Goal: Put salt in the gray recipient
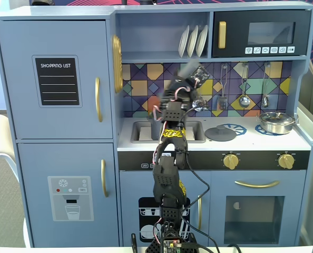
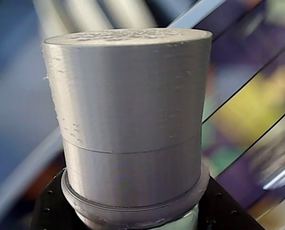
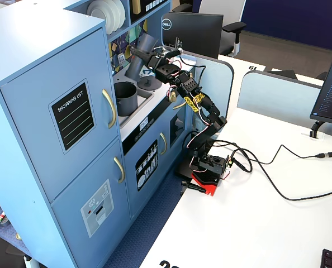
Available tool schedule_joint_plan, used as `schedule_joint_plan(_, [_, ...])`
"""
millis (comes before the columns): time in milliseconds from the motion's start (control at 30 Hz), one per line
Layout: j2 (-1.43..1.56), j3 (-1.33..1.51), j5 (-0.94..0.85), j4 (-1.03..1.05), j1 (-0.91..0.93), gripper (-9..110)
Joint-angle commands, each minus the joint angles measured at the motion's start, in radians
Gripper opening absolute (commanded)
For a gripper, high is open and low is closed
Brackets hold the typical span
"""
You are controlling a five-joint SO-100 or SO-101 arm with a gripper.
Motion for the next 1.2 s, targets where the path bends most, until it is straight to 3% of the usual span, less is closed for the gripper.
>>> schedule_joint_plan(0, [0.055, -0.078, 0.229, 0.012, -0.109, 0])
schedule_joint_plan(533, [-0.100, -0.028, 1.022, -0.109, -0.229, 0])
schedule_joint_plan(1167, [-0.161, -0.115, 1.384, -0.066, -0.247, 0])
